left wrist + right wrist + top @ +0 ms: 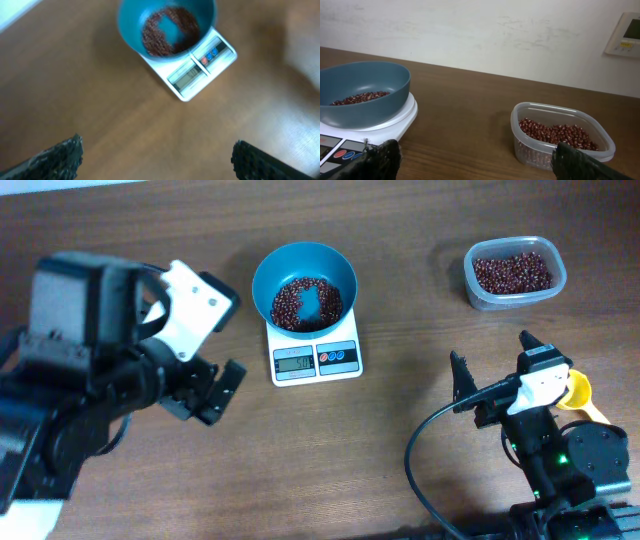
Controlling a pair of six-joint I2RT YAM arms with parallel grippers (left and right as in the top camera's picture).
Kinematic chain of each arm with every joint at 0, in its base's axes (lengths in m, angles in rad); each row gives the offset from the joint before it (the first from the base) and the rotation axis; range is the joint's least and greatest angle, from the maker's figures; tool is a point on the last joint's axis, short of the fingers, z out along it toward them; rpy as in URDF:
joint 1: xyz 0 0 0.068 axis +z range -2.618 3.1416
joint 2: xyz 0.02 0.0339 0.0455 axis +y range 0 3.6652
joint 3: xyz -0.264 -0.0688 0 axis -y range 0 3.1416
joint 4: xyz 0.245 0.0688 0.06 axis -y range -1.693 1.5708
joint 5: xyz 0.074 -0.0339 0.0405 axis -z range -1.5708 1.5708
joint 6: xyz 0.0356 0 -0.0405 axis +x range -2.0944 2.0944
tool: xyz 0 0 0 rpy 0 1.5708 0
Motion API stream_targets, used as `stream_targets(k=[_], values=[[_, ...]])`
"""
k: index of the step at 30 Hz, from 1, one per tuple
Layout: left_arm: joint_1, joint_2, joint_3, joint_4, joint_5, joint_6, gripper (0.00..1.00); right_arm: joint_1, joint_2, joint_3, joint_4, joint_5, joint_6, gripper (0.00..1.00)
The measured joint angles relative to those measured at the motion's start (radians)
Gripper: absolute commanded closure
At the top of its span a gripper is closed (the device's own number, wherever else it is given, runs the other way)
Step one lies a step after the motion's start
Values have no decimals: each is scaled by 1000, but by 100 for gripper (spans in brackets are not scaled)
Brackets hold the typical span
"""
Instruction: Scoop item into bowl and weigh 50g on scale
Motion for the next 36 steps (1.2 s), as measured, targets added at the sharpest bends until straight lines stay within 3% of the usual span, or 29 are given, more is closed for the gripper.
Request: stream_targets(k=[9,15,23,28,36], values=[[272,-240,-340,398,145,-5,1,0,0,0,0,1,0,1],[451,-524,-517,515,279,-107,1,0,0,0,0,4,0,1],[527,-747,-660,564,293,-193,1,0,0,0,0,7,0,1],[548,-827,-724,573,270,-276,1,0,0,0,0,7,0,1],[556,-909,-835,685,243,-313,1,0,0,0,0,7,0,1]])
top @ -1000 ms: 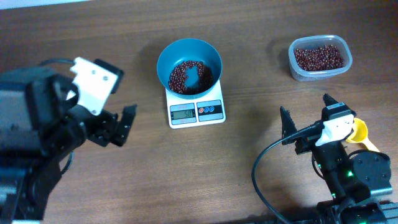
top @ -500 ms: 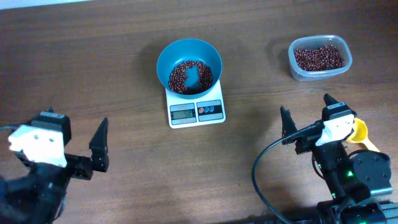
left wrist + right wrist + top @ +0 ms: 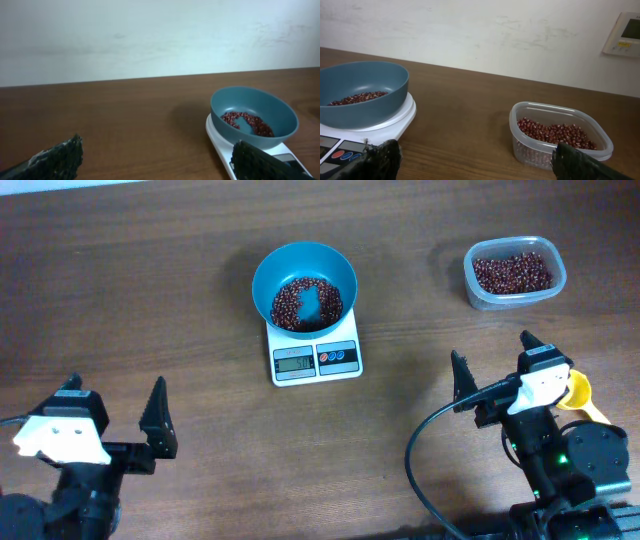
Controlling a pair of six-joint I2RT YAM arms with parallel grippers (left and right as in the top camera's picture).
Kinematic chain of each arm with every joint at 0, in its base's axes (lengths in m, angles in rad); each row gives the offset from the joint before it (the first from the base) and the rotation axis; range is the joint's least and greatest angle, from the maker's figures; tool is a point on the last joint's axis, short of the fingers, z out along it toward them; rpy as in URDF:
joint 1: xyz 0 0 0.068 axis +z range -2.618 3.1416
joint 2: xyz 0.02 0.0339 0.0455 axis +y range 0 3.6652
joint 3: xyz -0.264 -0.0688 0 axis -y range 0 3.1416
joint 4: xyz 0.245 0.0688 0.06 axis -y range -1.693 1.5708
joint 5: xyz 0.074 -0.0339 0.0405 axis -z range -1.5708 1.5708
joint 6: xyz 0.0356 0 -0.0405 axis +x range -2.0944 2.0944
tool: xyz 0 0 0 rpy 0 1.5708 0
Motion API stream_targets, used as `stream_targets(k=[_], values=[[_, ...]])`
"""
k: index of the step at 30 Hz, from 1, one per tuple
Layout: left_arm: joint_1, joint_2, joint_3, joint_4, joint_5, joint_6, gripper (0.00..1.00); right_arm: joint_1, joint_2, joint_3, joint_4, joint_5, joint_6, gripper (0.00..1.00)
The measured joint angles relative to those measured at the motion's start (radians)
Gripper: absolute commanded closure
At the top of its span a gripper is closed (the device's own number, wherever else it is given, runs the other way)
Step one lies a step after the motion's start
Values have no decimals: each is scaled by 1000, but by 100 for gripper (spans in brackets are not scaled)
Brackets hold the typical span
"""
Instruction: Scoop item into bowl and weigh 50g on scale
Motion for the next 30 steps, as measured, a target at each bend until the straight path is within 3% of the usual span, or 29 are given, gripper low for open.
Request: stream_targets(k=[12,30], values=[[0,-77,-211,235,-8,-79,1,0,0,0,0,0,1,1],[-29,-128,-294,248,-92,-95,1,0,0,0,0,0,1,1]])
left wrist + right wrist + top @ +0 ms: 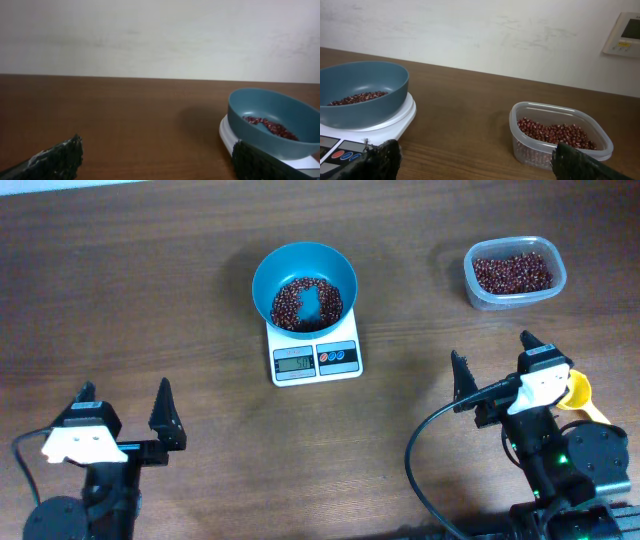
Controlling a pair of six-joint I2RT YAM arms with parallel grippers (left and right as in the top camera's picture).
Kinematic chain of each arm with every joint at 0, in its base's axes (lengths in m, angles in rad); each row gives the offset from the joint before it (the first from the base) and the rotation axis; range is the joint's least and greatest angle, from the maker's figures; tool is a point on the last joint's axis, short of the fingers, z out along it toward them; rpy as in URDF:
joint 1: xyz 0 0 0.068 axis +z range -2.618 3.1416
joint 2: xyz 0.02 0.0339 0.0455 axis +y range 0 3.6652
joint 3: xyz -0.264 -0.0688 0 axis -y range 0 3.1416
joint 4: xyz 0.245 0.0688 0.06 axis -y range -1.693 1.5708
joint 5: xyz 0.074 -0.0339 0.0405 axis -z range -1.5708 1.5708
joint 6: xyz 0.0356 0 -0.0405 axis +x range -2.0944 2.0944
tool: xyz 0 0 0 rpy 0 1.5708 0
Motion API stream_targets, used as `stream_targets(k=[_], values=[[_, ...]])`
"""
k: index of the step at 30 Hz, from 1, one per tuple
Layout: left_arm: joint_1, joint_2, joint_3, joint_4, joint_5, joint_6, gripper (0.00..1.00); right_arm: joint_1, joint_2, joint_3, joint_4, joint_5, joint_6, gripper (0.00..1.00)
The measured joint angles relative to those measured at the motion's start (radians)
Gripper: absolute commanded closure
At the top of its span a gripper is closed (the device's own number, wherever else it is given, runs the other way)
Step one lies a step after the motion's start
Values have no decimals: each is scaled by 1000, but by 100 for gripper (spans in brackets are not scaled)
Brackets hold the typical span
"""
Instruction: Scoop item into bowl and weigh 50g on scale
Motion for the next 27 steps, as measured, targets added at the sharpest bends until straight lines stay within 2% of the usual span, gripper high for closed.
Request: stream_targets(k=[14,27], values=[[-2,-1,-23,51,-48,-3,1,0,0,0,0,0,0,1],[-32,-1,-24,-7,-100,-3,1,0,0,0,0,0,0,1]])
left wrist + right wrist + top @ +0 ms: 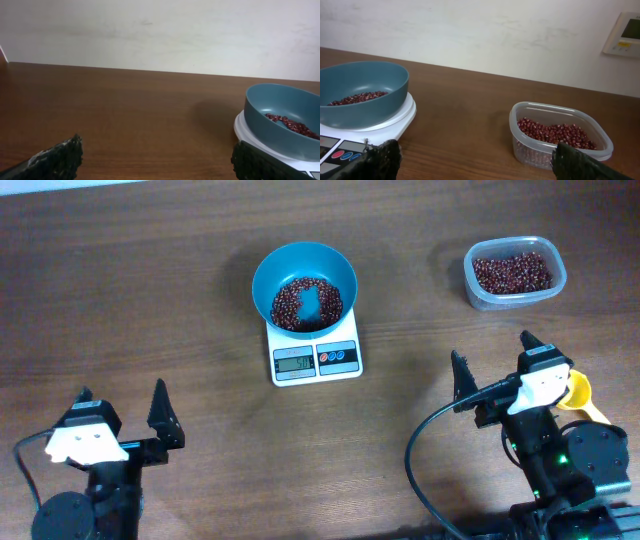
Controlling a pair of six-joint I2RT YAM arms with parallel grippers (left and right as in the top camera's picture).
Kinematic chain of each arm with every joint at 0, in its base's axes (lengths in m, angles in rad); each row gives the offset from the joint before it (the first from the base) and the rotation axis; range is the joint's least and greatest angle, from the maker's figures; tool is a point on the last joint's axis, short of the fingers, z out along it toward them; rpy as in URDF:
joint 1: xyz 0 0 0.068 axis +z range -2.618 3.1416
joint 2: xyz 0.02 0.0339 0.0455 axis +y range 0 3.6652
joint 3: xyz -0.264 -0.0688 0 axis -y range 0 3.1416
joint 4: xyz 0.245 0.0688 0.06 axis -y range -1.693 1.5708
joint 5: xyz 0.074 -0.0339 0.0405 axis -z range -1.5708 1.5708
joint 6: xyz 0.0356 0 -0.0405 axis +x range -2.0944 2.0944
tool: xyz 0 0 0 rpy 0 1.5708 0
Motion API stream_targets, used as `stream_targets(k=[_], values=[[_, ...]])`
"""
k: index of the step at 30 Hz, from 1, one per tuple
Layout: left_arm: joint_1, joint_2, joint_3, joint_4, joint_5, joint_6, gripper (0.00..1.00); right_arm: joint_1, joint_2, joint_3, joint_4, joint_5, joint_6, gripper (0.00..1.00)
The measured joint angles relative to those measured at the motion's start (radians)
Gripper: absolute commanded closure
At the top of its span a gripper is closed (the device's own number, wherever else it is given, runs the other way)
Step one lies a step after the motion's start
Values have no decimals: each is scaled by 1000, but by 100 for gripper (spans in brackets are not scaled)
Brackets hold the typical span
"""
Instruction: Scoop item into bowl and weigh 50g on scale
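A blue bowl point(304, 272) with red beans in it stands on a white scale point(317, 358) whose display is lit; the digits are too small to read. The bowl point(280, 120) and the bowl point(362, 90) also show in each wrist view. A clear tub of red beans point(514, 272) sits at the back right, the tub point(560, 136) in front of my right gripper. A yellow scoop point(580, 395) lies by the right arm. My left gripper point(120, 405) is open near the front left, empty. My right gripper point(492, 360) is open at the front right, empty.
Brown wooden table point(160, 300) all round. A black cable point(425, 440) loops beside the right arm. A white wall runs behind the table, with a wall panel point(625, 34) at the right.
The left arm has shifted slightly; its wrist view has swung a little left, so the bowl sits further right in it. The right arm, bowl, scale and tub are unchanged.
At first the left arm was raised by the scale, its open gripper looking down on the bowl. Then it stood low at the front left, looking level across the table. It has stayed there with small shifts. The right arm stayed open and still.
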Motion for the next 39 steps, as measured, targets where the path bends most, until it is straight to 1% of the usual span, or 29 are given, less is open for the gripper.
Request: stream_targets(k=[6,9,13,21,39], values=[[0,0,0,-1,-7,3,1,0,0,0,0,0,0,1],[0,0,0,-1,-11,39,1,0,0,0,0,0,0,1],[0,0,0,-1,-11,58,1,0,0,0,0,0,0,1],[0,0,0,-1,-10,5,1,0,0,0,0,0,1,1],[0,0,0,0,-6,-4,1,0,0,0,0,0,0,1]])
